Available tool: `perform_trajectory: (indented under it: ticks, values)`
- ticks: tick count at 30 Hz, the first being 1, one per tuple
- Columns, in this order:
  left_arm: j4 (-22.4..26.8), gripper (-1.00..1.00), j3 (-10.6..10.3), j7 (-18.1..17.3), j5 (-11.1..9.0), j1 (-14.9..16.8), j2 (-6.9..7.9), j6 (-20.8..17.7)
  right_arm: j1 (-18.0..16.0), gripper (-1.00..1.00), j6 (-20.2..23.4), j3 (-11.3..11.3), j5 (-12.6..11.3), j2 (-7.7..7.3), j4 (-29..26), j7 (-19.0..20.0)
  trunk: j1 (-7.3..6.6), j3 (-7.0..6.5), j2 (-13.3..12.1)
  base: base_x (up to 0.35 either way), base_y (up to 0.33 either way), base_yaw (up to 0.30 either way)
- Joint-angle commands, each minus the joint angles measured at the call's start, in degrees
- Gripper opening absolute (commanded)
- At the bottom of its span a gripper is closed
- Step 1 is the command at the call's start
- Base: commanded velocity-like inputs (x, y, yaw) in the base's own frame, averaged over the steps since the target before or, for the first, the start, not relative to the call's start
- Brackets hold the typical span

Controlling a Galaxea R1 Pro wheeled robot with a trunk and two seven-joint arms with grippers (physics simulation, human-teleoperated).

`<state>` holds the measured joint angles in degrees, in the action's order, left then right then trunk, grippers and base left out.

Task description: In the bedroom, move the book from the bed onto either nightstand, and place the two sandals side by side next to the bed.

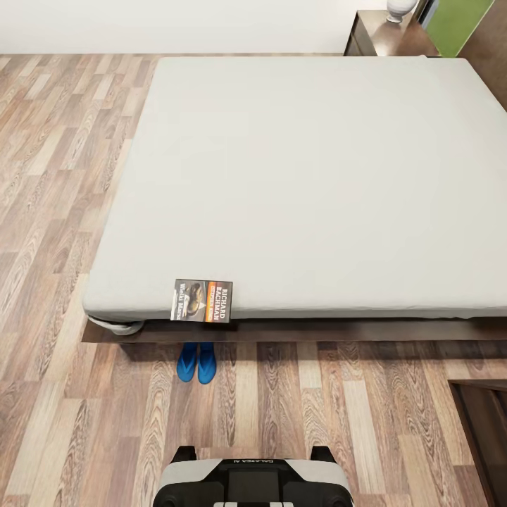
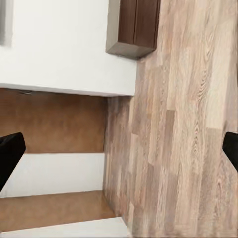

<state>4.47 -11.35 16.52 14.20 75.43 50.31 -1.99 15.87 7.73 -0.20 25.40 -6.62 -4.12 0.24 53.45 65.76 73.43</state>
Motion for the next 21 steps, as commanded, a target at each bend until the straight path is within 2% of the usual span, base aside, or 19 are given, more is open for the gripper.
perform_trajectory:
  ticks: [1,2,6,9,11,15,18,21]
  values:
    - [-1.17,1.0,-0.56,0.22,0.22,-3.35,0.31,1.57,0.07,1.0,-0.28,-0.08,0.33,-0.15,-0.32,0.03,0.01,0.01,0.02,0.0,0.0,0.0]
    - [-1.17,1.0,-0.56,0.22,0.22,-3.35,0.31,1.57,0.07,1.0,-0.28,-0.08,0.33,-0.15,-0.32,0.03,0.01,0.01,0.02,0.0,0.0,0.0]
    - [-3.28,1.0,-0.04,0.25,-1.7,-19.47,0.77,5.96,-0.05,1.0,-2.01,-0.19,0.19,-0.7,-0.87,0.03,0.01,0.01,0.02,0.0,0.0,0.0]
    - [-3.93,1.0,0.39,0.26,-4.96,-31.14,0.48,8.45,-0.18,1.0,-2.7,-0.3,0.05,-0.95,-1.69,0.01,0.01,0.01,0.02,0.0,0.0,0.0]
    - [-4.19,1.0,0.56,0.26,-7.7,-37.43,-0.39,10.08,-0.26,1.0,-2.96,-0.37,-0.08,-1.01,-2.7,0.01,0.01,0.01,0.02,0.0,0.0,0.0]
    - [-4.46,1.0,0.64,0.21,-12.32,-46.24,-3.87,12.75,-0.36,1.0,-3.28,-0.56,-0.31,-1.04,-5.57,-0.03,0.01,0.01,0.02,0.0,0.0,0.0]
    - [-4.59,1.0,0.68,0.2,-14.1,-51.37,-7.01,14.14,-0.44,1.0,-3.41,-0.66,-0.43,-0.93,-8.02,-0.03,0.01,0.01,0.02,0.0,0.0,0.0]
    - [-4.66,1.0,0.67,0.19,-15.02,-55.86,-10.52,14.9,-0.63,1.0,-3.5,-0.69,-0.52,-0.69,-10.31,-0.04,0.01,0.01,0.02,0.0,0.0,0.0]
